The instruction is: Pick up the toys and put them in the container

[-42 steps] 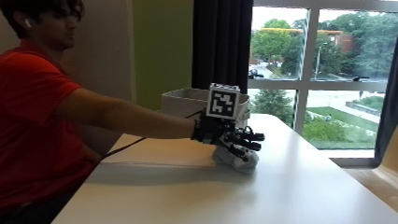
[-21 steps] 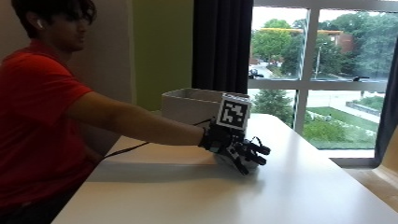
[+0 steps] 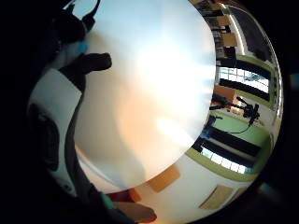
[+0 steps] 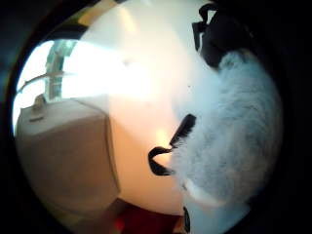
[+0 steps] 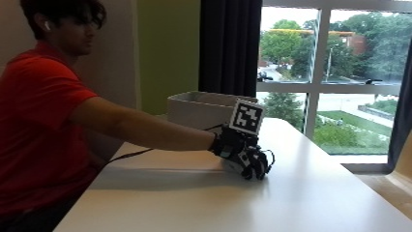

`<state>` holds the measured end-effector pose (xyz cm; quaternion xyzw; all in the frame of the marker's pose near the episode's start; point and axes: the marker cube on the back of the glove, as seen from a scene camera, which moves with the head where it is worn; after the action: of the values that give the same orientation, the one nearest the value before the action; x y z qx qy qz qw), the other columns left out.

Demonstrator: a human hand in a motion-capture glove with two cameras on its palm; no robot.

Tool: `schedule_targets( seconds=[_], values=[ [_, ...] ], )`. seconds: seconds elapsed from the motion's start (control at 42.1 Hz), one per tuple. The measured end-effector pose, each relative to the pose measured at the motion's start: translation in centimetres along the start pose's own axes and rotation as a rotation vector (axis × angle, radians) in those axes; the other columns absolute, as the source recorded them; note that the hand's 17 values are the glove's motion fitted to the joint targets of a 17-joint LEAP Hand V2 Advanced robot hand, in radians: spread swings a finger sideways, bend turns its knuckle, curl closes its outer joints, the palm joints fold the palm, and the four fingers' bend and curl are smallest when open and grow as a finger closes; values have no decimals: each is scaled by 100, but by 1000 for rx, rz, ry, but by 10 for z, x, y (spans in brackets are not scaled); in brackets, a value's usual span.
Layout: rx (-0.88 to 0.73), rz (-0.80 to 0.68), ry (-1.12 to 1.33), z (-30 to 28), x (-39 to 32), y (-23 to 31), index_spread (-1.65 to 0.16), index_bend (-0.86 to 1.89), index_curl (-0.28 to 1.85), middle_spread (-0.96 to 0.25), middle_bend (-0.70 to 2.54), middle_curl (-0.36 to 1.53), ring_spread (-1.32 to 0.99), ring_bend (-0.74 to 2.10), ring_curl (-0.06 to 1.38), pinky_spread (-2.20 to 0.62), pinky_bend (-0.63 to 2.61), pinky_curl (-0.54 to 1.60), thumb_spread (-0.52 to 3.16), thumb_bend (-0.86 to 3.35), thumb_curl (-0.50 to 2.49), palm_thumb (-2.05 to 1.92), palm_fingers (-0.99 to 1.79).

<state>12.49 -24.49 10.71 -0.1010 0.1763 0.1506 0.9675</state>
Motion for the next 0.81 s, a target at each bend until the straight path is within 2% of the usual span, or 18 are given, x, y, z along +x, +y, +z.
schedule_targets(
  seconds=[0.071, 0.166, 0.356, 0.451, 0.665, 0.807],
  values=[
    [73, 33, 28, 0, -1, 0, -46, 24, 42, -20, 20, 18, -17, 68, 38, -29, 118, 32, 125, 13, 41, 36, 65],
    [213, -33, 13, 0, -7, 5, -45, 20, 44, -25, 25, 21, -26, 76, 39, -36, 114, 32, 122, 16, 46, 44, 81],
    [371, -89, -2, 7, 0, 11, -46, 41, 57, -36, 45, 30, -39, 84, 45, -42, 99, 32, 99, 18, 58, 57, 122],
    [370, -61, -80, 2, -4, 13, -46, 50, 64, -38, 57, 35, -42, 89, 48, -43, 98, 34, 88, 18, 63, 60, 128],
    [359, -98, -256, -13, -9, 31, -43, 61, 76, -39, 76, 45, -42, 99, 52, -44, 99, 37, 65, 17, 73, 61, 126],
    [393, -98, -255, -35, -11, 43, -41, 65, 81, -38, 82, 49, -42, 104, 53, -44, 102, 40, 53, 17, 79, 61, 122]
  ],
)
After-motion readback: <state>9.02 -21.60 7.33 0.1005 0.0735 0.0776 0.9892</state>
